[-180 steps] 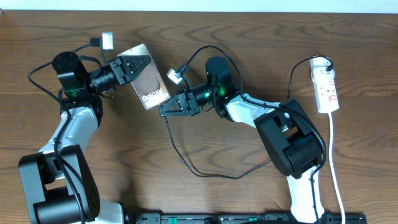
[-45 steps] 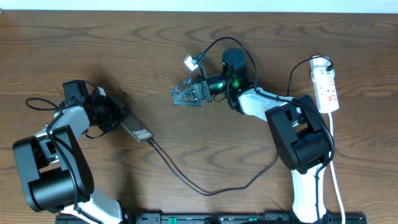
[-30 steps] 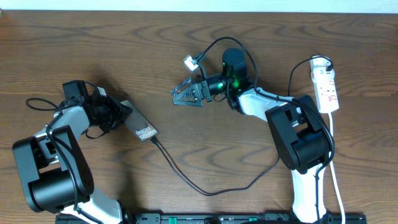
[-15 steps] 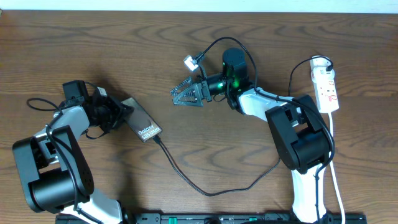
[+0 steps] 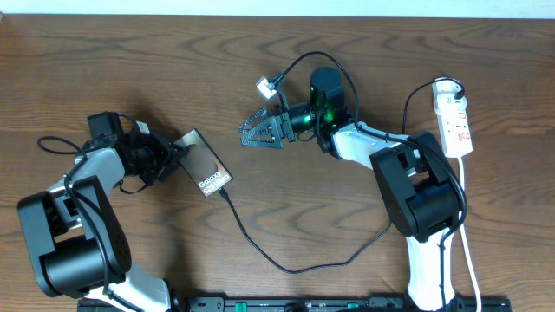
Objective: Plug charger to phone and switch on socket
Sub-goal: 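Lay the phone flat on the table and open the left gripper, then move the right gripper over to the white power strip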
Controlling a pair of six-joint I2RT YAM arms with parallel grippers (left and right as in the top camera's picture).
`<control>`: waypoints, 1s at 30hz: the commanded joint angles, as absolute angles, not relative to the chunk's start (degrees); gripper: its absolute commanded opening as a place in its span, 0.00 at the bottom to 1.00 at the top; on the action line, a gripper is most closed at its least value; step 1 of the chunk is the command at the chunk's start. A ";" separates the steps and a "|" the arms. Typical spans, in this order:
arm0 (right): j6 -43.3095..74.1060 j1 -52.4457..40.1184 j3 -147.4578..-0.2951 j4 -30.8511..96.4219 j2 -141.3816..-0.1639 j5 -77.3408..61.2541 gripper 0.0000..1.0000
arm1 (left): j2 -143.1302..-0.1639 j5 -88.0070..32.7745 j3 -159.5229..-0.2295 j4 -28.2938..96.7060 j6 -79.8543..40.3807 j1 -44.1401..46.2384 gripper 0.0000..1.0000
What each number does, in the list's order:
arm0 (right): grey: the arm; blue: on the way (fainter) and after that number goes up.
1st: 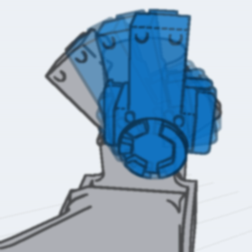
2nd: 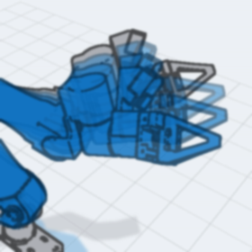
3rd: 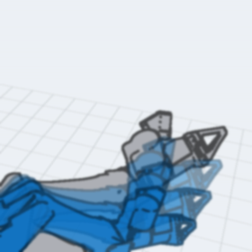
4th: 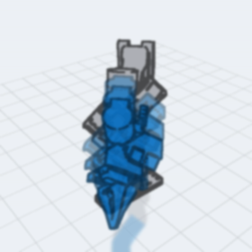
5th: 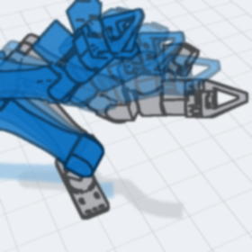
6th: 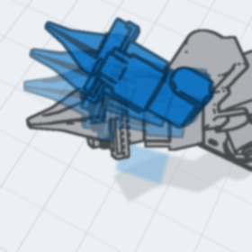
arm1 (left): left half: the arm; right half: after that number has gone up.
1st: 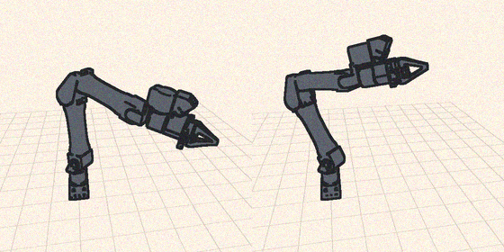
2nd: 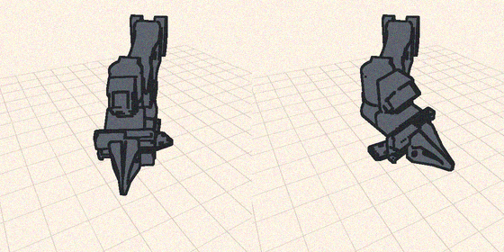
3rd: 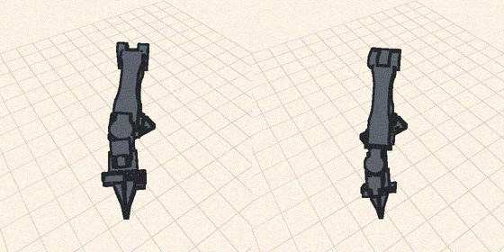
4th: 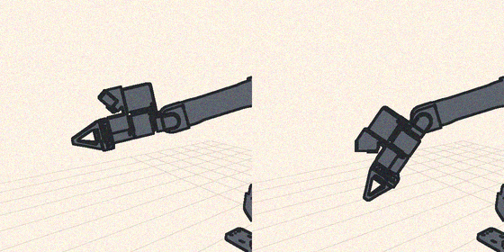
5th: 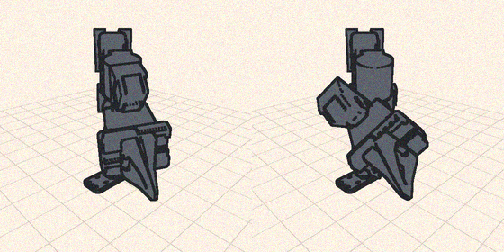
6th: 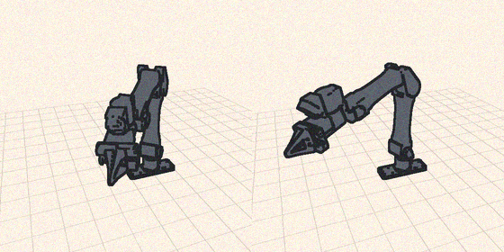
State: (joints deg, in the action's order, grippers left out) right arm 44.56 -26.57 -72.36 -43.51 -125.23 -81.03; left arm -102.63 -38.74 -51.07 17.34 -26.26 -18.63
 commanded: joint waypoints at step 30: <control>46.41 -25.32 -73.36 -25.71 -124.86 -67.18 0.99 | -58.46 -44.60 -50.92 21.63 -26.46 -18.87 0.92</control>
